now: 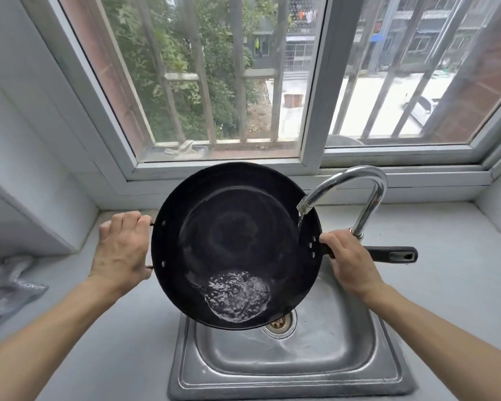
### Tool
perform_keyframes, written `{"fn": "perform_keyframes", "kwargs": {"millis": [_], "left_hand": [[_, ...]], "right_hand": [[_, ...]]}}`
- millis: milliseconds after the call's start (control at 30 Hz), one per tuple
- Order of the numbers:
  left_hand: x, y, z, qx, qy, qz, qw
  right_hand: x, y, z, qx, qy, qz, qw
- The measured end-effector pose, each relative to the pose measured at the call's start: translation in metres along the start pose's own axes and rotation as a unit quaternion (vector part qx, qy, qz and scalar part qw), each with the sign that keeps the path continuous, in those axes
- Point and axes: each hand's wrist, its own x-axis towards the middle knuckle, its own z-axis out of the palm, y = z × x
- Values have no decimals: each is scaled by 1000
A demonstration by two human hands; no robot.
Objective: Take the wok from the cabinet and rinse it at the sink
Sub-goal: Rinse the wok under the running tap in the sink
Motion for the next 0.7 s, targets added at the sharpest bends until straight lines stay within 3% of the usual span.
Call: {"fn": "perform_keyframes", "kwargs": {"millis": [700], "left_hand": [[-33,14,27,-92,-158,101,978]], "right_hand": [[-38,10,-58,7,-88,-34,995]]}}
